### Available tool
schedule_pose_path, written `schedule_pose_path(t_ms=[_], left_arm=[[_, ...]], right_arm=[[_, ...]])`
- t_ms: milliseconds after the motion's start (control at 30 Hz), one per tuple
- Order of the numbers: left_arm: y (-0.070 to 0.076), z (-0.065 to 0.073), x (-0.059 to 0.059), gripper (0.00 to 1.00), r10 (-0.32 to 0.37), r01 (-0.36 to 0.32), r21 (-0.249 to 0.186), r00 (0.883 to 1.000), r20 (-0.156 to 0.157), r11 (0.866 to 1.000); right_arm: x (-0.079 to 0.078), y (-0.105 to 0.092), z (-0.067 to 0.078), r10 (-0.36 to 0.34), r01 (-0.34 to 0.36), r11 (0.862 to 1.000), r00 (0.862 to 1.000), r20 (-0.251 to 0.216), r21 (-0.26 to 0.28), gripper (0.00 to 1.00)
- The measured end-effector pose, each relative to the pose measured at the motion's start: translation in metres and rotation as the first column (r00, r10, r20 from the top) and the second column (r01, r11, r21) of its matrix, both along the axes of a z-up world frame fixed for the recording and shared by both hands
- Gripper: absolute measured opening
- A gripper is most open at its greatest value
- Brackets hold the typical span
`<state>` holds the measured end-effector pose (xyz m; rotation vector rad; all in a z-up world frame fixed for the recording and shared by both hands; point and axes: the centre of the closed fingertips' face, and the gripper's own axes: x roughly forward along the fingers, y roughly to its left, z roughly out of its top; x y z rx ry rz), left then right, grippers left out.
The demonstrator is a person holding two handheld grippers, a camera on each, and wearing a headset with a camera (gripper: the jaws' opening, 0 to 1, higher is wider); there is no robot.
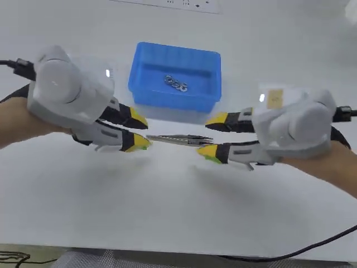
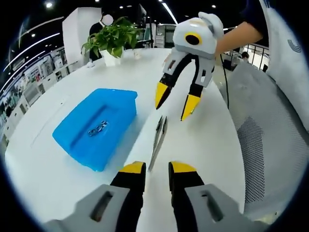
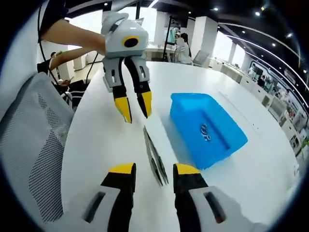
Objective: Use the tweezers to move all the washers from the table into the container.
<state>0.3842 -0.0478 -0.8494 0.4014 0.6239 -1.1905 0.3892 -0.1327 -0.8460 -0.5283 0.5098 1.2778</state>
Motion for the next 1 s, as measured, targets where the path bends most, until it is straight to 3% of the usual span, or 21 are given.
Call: schedule_pose_path(t_ms=[100, 167, 233, 367, 433, 600, 700, 767, 833, 1000], left_arm=[[0.004, 0.009, -0.018, 0.3, 0.015, -0.015, -0.039, 1.0, 0.003, 0.999], [0.004, 0.015, -0.027, 0.41, 0.026, -0.025, -0.068, 0.999, 0.018, 0.997], [0.006, 0.018, -0.037, 0.56, 0.039, -0.037, -0.078, 0.999, 0.015, 0.996], [0.009, 0.032, -0.055, 0.64, 0.054, -0.05, -0.1, 0.998, 0.039, 0.994], [0.009, 0.039, -0.059, 0.71, 0.06, -0.054, -0.092, 0.996, 0.072, 0.994], [0.005, 0.059, -0.069, 0.91, 0.123, -0.116, -0.135, 0.991, 0.047, 0.984], [0.003, 0.075, -0.071, 0.84, 0.152, -0.134, -0.153, 0.982, 0.112, 0.979], [-0.002, 0.086, -0.073, 0.83, 0.185, -0.16, -0.205, 0.977, 0.109, 0.966], [-0.003, 0.093, -0.075, 0.84, 0.2, -0.17, -0.226, 0.973, 0.117, 0.959], [0.004, 0.091, -0.083, 0.83, 0.202, -0.177, -0.193, 0.972, 0.118, 0.965]], right_arm=[[-0.017, -0.007, 0.01, -0.019, 0.02, 0.998, 1.0, -0.017, 0.062, 0.46], [-0.025, -0.012, 0.018, -0.048, 0.049, 0.994, 0.999, -0.012, 0.096, 0.59], [-0.028, -0.019, 0.026, -0.083, 0.082, 0.99, 0.997, -0.001, 0.115, 0.66], [-0.028, -0.03, 0.041, -0.163, 0.161, 0.975, 0.987, 0.004, 0.151, 0.72], [-0.031, -0.032, 0.049, -0.175, 0.172, 0.971, 0.985, 0.003, 0.167, 0.75], [-0.046, -0.027, 0.067, -0.172, 0.162, 0.968, 0.985, 0.033, 0.192, 0.79], [-0.052, -0.025, 0.074, -0.18, 0.168, 0.963, 0.983, 0.042, 0.212, 0.79], [-0.056, -0.024, 0.078, -0.187, 0.174, 0.957, 0.982, 0.033, 0.232, 0.79], [-0.06, -0.026, 0.078, -0.193, 0.18, 0.957, 0.981, 0.036, 0.226, 0.8], [-0.067, -0.033, 0.079, -0.21, 0.197, 0.953, 0.977, 0.034, 0.228, 0.81]])
